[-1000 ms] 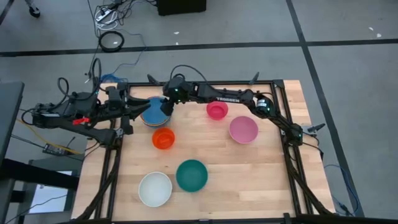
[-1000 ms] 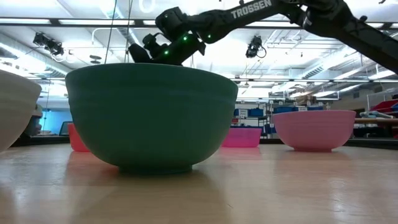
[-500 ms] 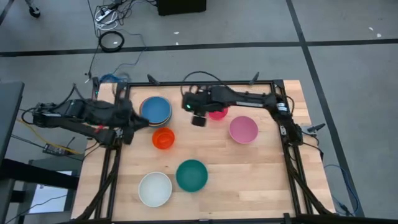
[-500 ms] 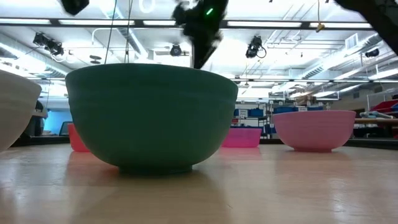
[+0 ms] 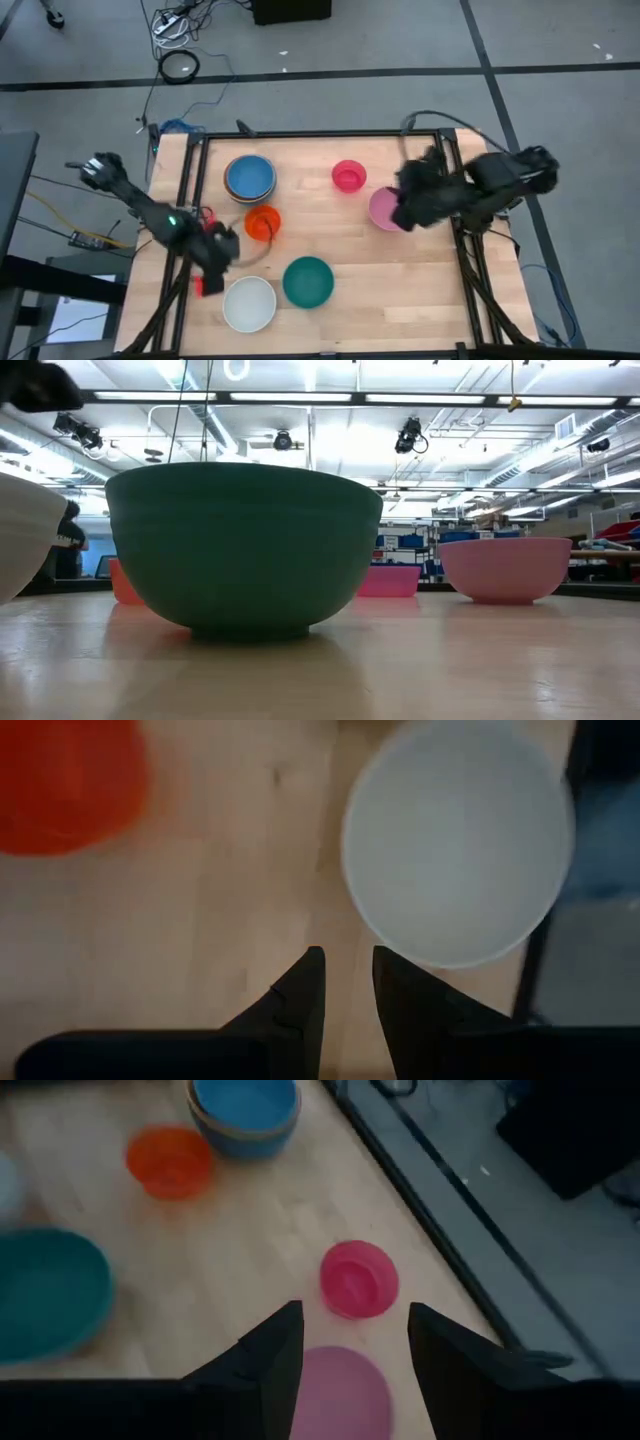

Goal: Nest bowls inside each other
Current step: Stack the white bowl on top of the blue bowl

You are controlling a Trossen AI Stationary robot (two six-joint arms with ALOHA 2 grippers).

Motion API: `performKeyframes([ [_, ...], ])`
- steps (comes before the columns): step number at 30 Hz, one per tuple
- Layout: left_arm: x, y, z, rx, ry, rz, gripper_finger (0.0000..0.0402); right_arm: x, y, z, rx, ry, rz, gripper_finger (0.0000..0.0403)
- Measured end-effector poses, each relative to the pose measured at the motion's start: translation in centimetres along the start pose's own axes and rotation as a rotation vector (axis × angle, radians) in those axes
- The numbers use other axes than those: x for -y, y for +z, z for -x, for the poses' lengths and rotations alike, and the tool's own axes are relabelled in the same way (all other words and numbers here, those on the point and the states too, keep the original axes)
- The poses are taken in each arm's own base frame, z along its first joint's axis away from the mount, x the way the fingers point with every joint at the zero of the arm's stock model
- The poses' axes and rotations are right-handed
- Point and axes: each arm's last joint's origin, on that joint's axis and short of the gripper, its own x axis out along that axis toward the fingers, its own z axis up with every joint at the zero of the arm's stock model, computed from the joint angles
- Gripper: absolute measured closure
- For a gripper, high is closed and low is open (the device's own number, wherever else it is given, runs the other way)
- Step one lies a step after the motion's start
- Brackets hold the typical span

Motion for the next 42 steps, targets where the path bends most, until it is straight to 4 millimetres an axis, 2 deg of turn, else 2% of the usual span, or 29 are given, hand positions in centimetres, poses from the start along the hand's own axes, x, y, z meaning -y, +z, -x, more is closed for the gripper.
performKeyframes([
  [2,1.2,0.1,-1.8,-0.05,0.039,-0.044,0.0306,0.3,-1.6,1.3,0.039,0.025,-0.045,0.0234],
  [5,2.3,0.0,-3.8,-0.117,0.102,-0.083,0.0306,0.2,-3.3,1.9,0.054,0.049,-0.086,0.0234],
  [9,3.3,0.0,-5.4,-0.138,0.117,-0.103,0.0306,-0.8,-4.8,1.2,0.031,0.032,-0.088,0.0234],
  [14,3.8,0.4,-5.7,-0.095,0.075,-0.024,0.0306,-2.4,-5.9,-0.6,-0.011,-0.022,-0.038,0.0234],
  [21,3.9,0.4,-5.7,-0.082,0.08,0.217,0.0306,-4.4,-6.6,-2.4,-0.067,-0.069,0.033,0.0234],
  [25,4.0,0.5,-5.8,-0.057,0.092,0.283,0.0306,-5.2,-6.8,-3.0,-0.086,-0.09,0.068,0.0234],
  [29,4.1,0.6,-6.5,-0.054,0.127,0.294,0.0306,-5.5,-6.8,-3.2,-0.091,-0.093,0.074,0.0234],
  [42,4.7,0.9,-11.0,-0.113,0.269,0.263,0.0306,-5.9,-7.0,-3.2,-0.101,-0.077,0.069,0.0235],
])
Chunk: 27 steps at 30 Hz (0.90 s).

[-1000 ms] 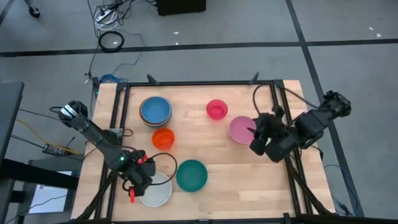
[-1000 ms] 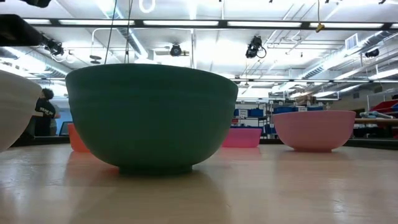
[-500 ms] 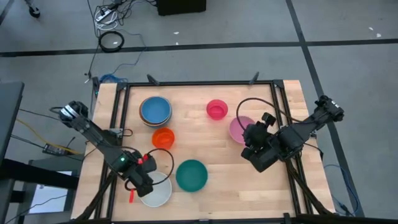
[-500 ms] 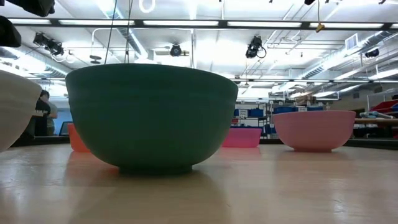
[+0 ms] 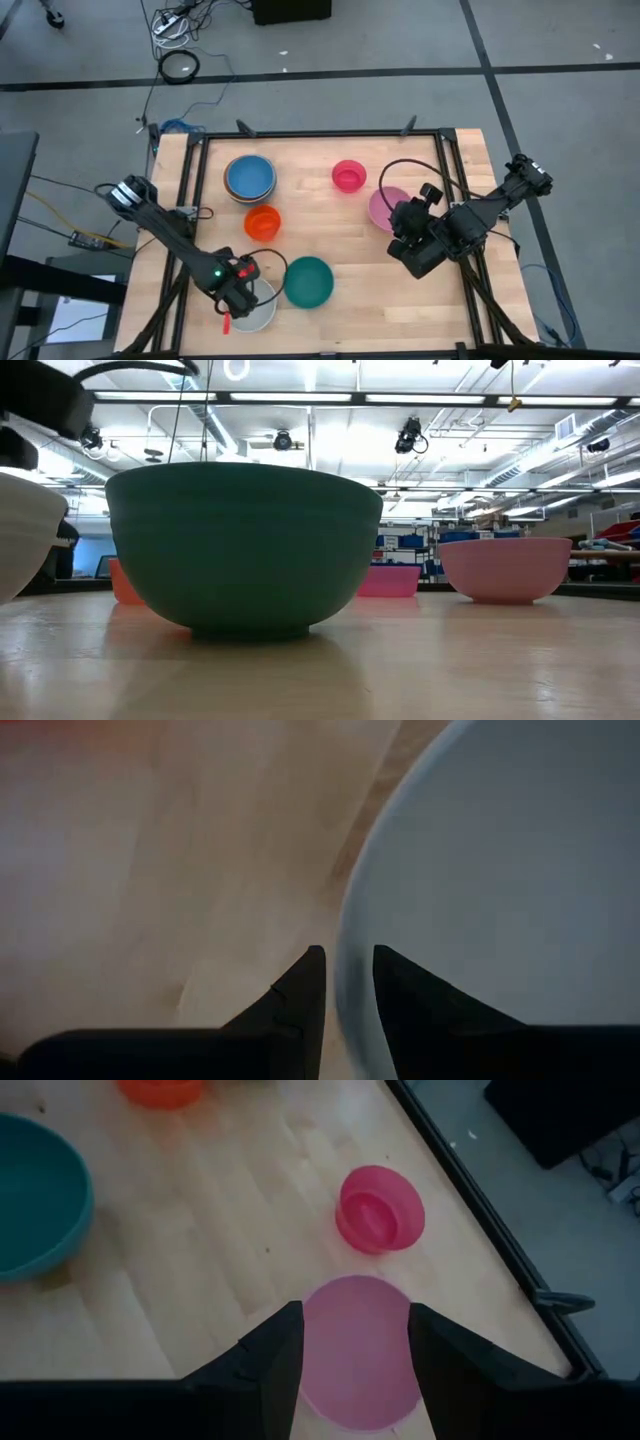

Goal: Nest bowls inside each other
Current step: Stack the white bowl on top of the blue bowl

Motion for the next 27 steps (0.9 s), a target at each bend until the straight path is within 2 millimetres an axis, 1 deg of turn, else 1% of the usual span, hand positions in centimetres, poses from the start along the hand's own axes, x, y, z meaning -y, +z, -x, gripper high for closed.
performKeyframes([
  [4,0.6,0.2,-0.9,0.003,-0.008,-0.026,0.0313,0.0,0.0,0.0,0.0,0.0,0.0,0.0236],
  [5,0.7,0.2,-0.9,0.004,-0.011,-0.031,0.0321,0.0,0.0,0.0,0.0,0.0,0.004,0.0236],
  [7,0.7,0.2,-0.9,0.002,-0.013,-0.041,0.0352,0.0,0.0,0.0,0.0,0.0,0.004,0.0236],
  [8,0.7,0.2,-0.6,0.002,-0.028,-0.041,0.0373,0.0,0.0,0.0,0.001,0.0,0.005,0.0236],
  [9,0.7,0.3,-0.3,0.006,-0.042,-0.041,0.0385,0.0,0.0,0.0,0.001,0.0,0.008,0.0236],
  [12,0.6,0.3,0.8,0.006,-0.042,-0.048,0.0394,0.0,0.0,0.0,0.001,-0.001,0.01,0.0236],
  [14,0.5,0.5,2.6,0.024,-0.027,-0.073,0.0395,0.0,0.0,0.0,0.001,-0.001,0.017,0.0236],
  [16,0.0,0.8,5.7,0.091,0.027,-0.085,0.0396,0.1,0.0,0.0,0.0,-0.003,0.022,0.0236],
  [18,-1.4,1.3,9.2,0.196,0.143,-0.083,0.0397,0.1,0.1,-0.1,0.001,-0.009,0.022,0.0236],
  [20,-3.1,2.0,12.6,0.35,0.256,-0.048,0.0398,0.2,0.2,-0.2,0.016,-0.023,0.019,0.0236],
  [22,-4.8,3.0,15.3,0.534,0.262,-0.009,0.0398,0.3,0.4,-0.3,0.034,-0.039,0.016,0.0236],
  [24,-7.2,3.8,17.1,0.659,0.257,0.016,0.0398,0.4,0.5,-0.4,0.051,-0.049,0.008,0.0236],
  [25,-8.5,4.3,17.7,0.692,0.295,0.039,0.0398,0.3,0.6,-0.4,0.06,-0.05,-0.001,0.0236],
  [27,-11.3,4.9,18.3,0.71,0.421,0.076,0.0398,0.3,0.7,-0.4,0.069,-0.046,-0.01,0.0236],
])
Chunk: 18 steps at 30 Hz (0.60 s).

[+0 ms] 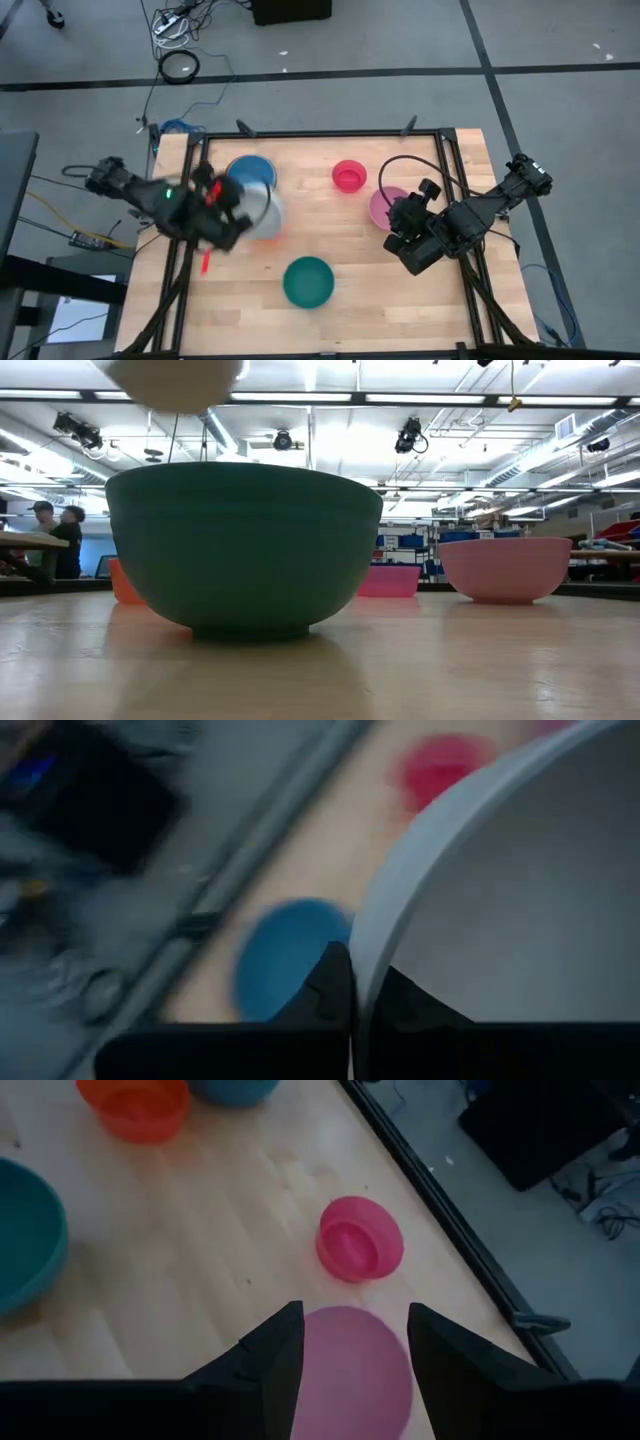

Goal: Nest bowls inside each other
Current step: Stack the white bowl on top of the blue bowl

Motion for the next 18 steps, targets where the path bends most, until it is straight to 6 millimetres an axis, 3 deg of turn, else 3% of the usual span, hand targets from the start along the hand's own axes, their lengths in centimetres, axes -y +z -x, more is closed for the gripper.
performKeyframes([
  [7,-5.9,0.5,-4.3,-0.082,0.191,0.094,0.0399,-0.1,0.1,0.0,0.024,-0.002,-0.014,0.0236],
  [18,-6.3,-1.4,-14.2,-0.262,0.172,0.042,0.0399,-0.2,0.3,0.0,0.05,-0.005,-0.024,0.0236],
])
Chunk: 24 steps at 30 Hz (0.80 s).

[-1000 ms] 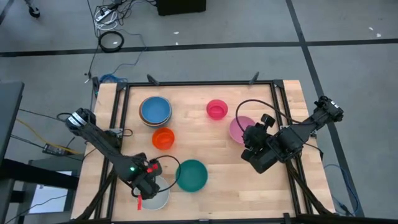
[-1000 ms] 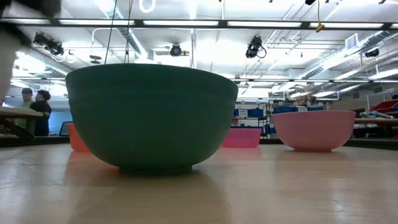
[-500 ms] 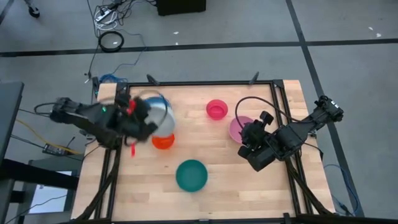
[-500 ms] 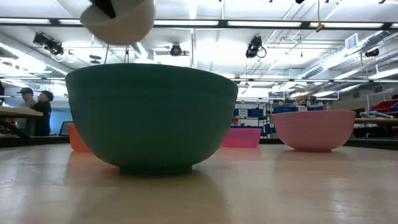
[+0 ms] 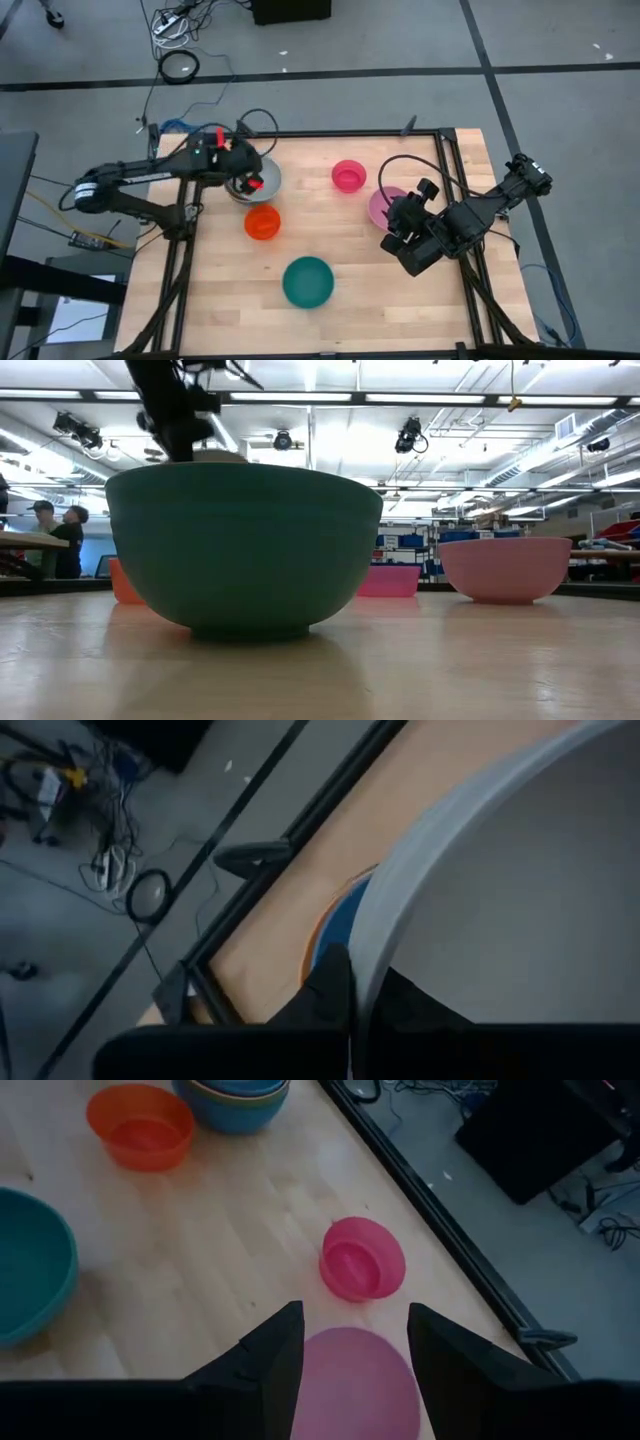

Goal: Nest bowls inside each other
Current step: Stack the white bowl on top of the blue bowl

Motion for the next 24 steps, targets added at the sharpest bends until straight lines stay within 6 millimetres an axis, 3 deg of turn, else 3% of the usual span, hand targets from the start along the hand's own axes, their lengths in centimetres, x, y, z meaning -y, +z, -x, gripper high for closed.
performKeyframes([
  [5,-1.1,0.0,-2.8,-0.115,0.023,0.017,0.0398,-0.1,0.1,0.0,0.004,0.006,-0.008,0.0236],
  [12,-2.0,0.0,-4.4,-0.216,-0.124,0.097,0.0386,-0.1,0.0,0.0,0.005,0.002,0.007,0.0236],
  [24,-4.1,-0.3,-5.7,-0.322,-0.286,0.245,0.0262,-1.0,-1.2,-1.3,-0.026,-0.005,0.041,0.0236],
])
